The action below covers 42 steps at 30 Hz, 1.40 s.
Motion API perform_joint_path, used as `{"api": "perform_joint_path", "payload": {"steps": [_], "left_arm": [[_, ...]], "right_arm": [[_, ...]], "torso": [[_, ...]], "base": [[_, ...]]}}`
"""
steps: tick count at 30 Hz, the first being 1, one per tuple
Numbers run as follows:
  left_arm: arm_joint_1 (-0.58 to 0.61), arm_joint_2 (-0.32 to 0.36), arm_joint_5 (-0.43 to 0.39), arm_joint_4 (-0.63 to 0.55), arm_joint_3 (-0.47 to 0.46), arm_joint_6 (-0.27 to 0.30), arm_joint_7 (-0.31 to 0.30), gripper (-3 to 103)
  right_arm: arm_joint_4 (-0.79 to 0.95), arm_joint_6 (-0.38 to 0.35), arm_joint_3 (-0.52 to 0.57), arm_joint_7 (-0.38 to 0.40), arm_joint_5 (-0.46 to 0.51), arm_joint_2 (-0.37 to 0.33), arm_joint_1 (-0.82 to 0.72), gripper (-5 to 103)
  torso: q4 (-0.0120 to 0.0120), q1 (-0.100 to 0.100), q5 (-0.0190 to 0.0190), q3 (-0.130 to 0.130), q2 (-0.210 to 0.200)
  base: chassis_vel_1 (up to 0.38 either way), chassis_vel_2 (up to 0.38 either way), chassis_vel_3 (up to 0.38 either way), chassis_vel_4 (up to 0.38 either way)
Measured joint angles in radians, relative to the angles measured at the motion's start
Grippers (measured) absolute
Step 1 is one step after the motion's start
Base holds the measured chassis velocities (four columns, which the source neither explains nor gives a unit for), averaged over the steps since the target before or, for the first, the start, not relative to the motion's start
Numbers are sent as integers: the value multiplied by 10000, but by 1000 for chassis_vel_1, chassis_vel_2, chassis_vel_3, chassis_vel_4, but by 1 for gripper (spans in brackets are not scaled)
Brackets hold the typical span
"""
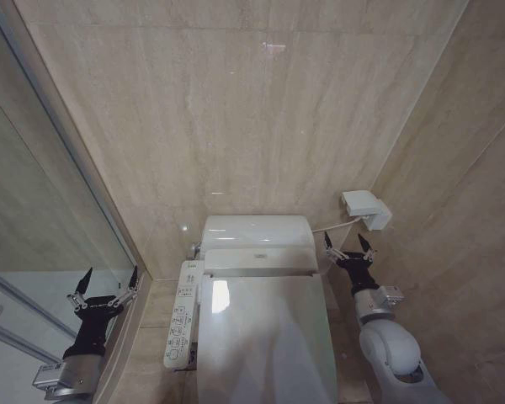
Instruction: Open the toilet lid, clean the toilet bowl with a toilet brush, close the toilet lid, and flush.
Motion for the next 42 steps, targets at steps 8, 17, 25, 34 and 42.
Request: {"api": "perform_joint_path", "payload": {"steps": [8,17,25,34,42], "left_arm": [[-4,1,0,1,2,0,0,100],[-1,1,-3,1,4,0,0,100],[-1,1,-3,2,5,1,-1,100],[6,1,-4,0,4,1,-2,100],[-6,2,-4,0,5,1,-1,100]], "right_arm": [[0,0,0,0,0,0,0,100],[0,0,0,0,0,0,1,100],[0,0,1,1,0,-1,1,100],[0,0,0,0,0,0,-2,100],[0,0,0,0,0,0,4,100]], "torso": [[0,2,1,1,-1],[0,0,2,0,-1],[-1,-2,0,-1,1],[-2,-11,0,-5,6],[0,12,-1,4,-4]], "base": [[0,0,0,0],[116,-121,-117,127],[254,-245,-256,251],[251,-266,-250,265],[45,-53,-70,52]]}}
